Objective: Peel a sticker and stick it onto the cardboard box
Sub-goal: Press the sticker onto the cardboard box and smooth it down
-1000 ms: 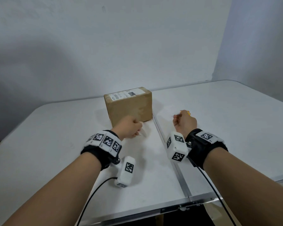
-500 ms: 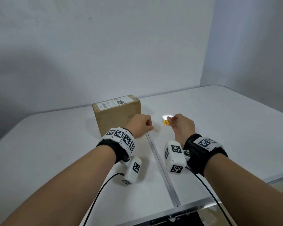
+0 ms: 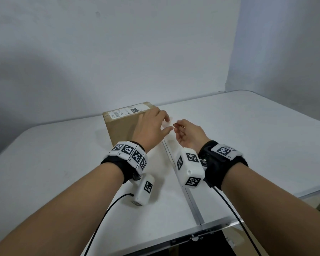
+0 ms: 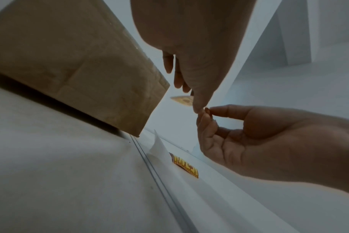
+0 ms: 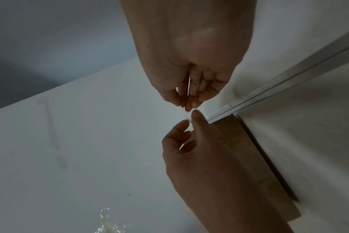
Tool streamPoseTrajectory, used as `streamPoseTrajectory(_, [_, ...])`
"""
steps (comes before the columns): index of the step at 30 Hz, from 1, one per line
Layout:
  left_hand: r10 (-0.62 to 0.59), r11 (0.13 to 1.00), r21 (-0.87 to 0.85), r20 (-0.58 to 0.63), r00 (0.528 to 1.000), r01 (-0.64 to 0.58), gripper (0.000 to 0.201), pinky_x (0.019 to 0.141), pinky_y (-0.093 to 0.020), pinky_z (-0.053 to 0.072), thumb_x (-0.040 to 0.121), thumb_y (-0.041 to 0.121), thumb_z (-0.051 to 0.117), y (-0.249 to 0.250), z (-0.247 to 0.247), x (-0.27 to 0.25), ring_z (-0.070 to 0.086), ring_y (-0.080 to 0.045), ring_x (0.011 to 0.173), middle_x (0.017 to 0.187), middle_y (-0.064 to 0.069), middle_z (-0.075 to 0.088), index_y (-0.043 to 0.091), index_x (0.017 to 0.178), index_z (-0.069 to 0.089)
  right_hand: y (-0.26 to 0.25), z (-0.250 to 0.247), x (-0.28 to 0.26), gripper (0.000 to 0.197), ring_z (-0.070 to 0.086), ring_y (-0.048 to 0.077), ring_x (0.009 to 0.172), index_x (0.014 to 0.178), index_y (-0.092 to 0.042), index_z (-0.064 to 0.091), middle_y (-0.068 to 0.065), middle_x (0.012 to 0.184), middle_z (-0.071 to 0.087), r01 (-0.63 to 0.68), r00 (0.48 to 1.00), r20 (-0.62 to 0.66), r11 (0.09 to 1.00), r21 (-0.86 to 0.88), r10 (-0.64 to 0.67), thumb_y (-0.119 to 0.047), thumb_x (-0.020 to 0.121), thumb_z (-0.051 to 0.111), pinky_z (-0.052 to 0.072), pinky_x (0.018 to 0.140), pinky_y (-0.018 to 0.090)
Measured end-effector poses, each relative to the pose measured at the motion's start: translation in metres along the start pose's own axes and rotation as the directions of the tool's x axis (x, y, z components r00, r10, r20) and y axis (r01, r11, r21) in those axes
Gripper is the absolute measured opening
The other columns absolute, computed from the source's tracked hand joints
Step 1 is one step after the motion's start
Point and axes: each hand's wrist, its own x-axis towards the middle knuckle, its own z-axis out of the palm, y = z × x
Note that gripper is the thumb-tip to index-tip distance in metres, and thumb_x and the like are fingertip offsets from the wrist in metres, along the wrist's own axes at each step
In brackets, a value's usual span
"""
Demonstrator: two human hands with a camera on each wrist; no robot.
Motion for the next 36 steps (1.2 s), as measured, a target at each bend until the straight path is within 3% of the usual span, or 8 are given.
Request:
streamPoseTrajectory(5, [-0.242,0.949,-0.195,0.047,0.969,0.247,0.014,0.08,-0.031,0.042,0.083,0.03,0.063,0.002,-0.013,0.002,0.052,-0.013,0.085,0.089,0.008,0.057,0.018,0.089,0.067,0.001,0.008,-0.004,0.008,0.056,0.008,0.066,0.083,-0.015,0.063,-0.001,0.08,0.065,0.089,0.996,0.027,0.991,-0.098,-0.087,-0.016,0.09,0.059,0.044,0.057,0.015])
streamPoseTrajectory(6, [-0.338,0.873,-0.341,0.09,0.937,0.348,0.011,0.076,-0.027,0.043,0.083,0.026,0.064,0.002,-0.017,0.002,0.051,-0.011,0.081,0.086,0.007,0.057,0.017,0.088,0.067,0.002,0.009,-0.003,0.006,0.057,0.009,0.07,0.086,-0.015,0.063,-0.001,0.083,0.066,0.125,0.992,0.025,0.984,-0.125,-0.123,-0.017,0.09,0.059,0.045,0.059,0.016])
streamPoseTrajectory(8, [-0.443,0.576,-0.659,0.246,0.862,0.484,0.006,0.067,-0.015,0.043,0.085,0.021,0.065,0.001,-0.026,-0.001,0.051,-0.007,0.075,0.084,0.005,0.061,0.016,0.086,0.066,0.001,0.011,-0.001,0.006,0.059,0.012,0.08,0.095,-0.015,0.064,0.001,0.093,0.066,0.205,0.979,0.026,0.959,-0.198,-0.204,-0.017,0.09,0.06,0.046,0.065,0.018])
streamPoseTrajectory(11, [-0.428,0.264,-0.79,0.419,0.801,0.554,0.004,0.062,-0.014,0.04,0.087,0.021,0.064,-0.003,-0.039,-0.006,0.052,-0.001,0.066,0.077,0.01,0.068,0.018,0.086,0.067,-0.002,0.017,0.001,0.012,0.06,0.011,0.08,0.1,-0.015,0.065,0.0,0.093,0.065,0.32,0.946,0.052,0.901,-0.293,-0.32,-0.019,0.089,0.062,0.048,0.069,0.018])
streamPoseTrajectory(19, [-0.519,0.112,-0.808,0.45,0.727,0.579,0.005,0.06,-0.017,0.036,0.083,0.024,0.069,-0.022,-0.048,-0.013,0.048,-0.004,0.063,0.08,0.008,0.067,0.023,0.086,0.065,-0.003,0.038,-0.002,0.008,0.062,0.009,0.073,0.093,-0.013,0.068,-0.001,0.082,0.067,0.473,0.881,0.223,0.786,-0.398,-0.417,-0.018,0.087,0.064,0.049,0.064,0.019])
streamPoseTrajectory(27, [-0.506,0.206,-0.815,0.385,0.772,0.541,0.007,0.065,-0.015,0.043,0.085,0.018,0.067,-0.023,-0.057,-0.018,0.057,0.003,0.061,0.077,0.01,0.066,0.022,0.091,0.068,-0.003,0.044,0.001,0.011,0.061,0.011,0.076,0.079,-0.018,0.064,0.001,0.083,0.065,0.496,0.869,0.261,0.741,-0.453,-0.421,-0.012,0.088,0.064,0.047,0.058,0.014])
streamPoseTrajectory(33, [-0.512,0.717,-0.503,0.088,0.854,0.482,0.041,0.093,-0.022,0.046,0.087,0.015,0.059,-0.055,-0.074,-0.023,0.058,-0.008,0.094,0.113,0.005,0.066,0.026,0.126,0.061,-0.005,0.042,0.009,0.014,0.058,0.01,0.077,0.078,-0.021,0.065,-0.004,0.079,0.063,0.556,0.83,0.254,0.703,-0.444,-0.497,-0.013,0.089,0.062,0.048,0.062,0.017])
streamPoseTrajectory(36, [-0.42,0.89,-0.134,0.123,0.899,0.435,0.043,0.109,-0.036,0.035,0.086,0.014,0.055,-0.08,-0.075,-0.027,0.047,-0.019,0.128,0.13,0.0,0.061,0.027,0.127,0.06,-0.007,0.043,0.011,0.014,0.057,0.008,0.079,0.076,-0.022,0.065,-0.007,0.081,0.063,0.573,0.819,0.302,0.676,-0.463,-0.488,-0.014,0.088,0.063,0.048,0.064,0.018])
